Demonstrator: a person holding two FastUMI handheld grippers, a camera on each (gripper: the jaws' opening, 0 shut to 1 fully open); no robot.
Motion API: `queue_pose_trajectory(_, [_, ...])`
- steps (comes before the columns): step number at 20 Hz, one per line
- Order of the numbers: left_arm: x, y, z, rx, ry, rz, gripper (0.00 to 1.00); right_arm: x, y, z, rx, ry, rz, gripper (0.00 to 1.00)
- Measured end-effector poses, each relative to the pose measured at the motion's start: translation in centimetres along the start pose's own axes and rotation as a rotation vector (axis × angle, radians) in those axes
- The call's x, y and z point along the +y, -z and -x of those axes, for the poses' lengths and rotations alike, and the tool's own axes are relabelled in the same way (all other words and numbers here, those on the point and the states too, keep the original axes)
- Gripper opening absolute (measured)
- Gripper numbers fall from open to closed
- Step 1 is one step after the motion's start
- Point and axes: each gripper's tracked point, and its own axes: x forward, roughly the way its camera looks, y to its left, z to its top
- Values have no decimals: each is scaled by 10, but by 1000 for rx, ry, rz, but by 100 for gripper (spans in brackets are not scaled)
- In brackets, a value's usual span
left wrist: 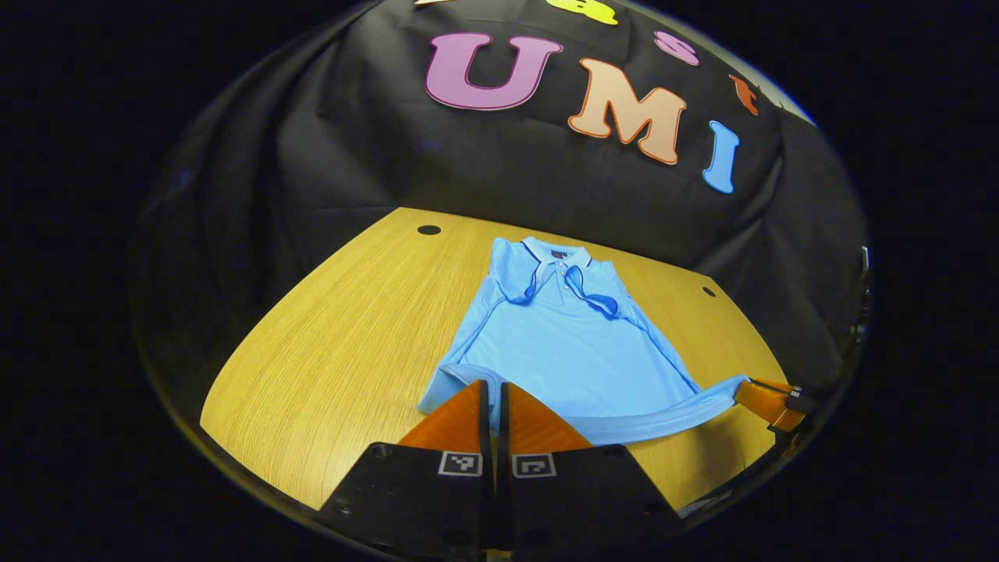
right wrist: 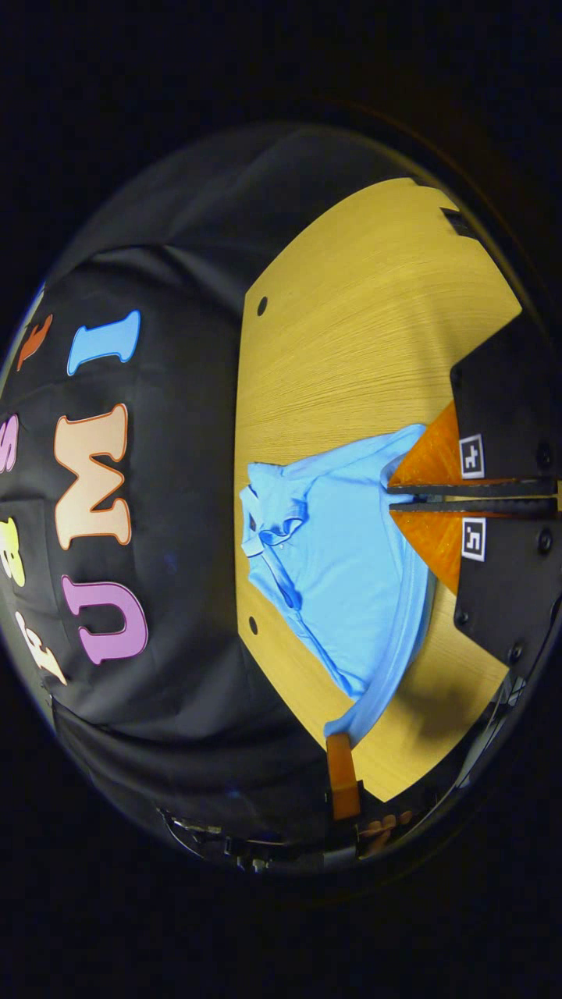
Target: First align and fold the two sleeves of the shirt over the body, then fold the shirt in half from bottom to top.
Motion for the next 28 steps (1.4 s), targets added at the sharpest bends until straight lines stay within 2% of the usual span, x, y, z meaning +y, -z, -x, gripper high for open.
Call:
queue_pose_trajectory(7, [-16,-93,-103,-67,-18,-7,0,-24,-90,-118,-51,-25,-5,4])
queue_pose_trajectory(13, [-18,-148,-193,-84,-48,-5,0,-33,-144,-222,-83,-53,53,4])
queue_pose_trajectory(18, [-2,-160,-263,-39,-84,-4,0,-37,-162,-298,-77,-56,65,4])
queue_pose_trajectory(21, [9,-147,-285,14,-119,-39,0,-31,-154,-319,-58,-71,28,4])
queue_pose_trajectory(22, [11,-144,-290,21,-124,-43,0,-33,-153,-317,-43,-72,11,9])
queue_pose_trajectory(23, [15,-142,-295,25,-133,-36,7,-34,-148,-316,-29,-81,5,23])
queue_pose_trajectory(24, [13,-142,-285,24,-141,-19,25,-35,-145,-311,-14,-99,2,54])
queue_pose_trajectory(25, [19,-142,-280,12,-168,-6,48,-36,-146,-305,-6,-106,4,85])
queue_pose_trajectory(27, [19,-150,-255,-23,-185,0,93,-44,-150,-285,-14,-100,13,86])
queue_pose_trajectory(28, [17,-149,-243,-29,-188,2,95,-45,-152,-271,-22,-104,6,95])
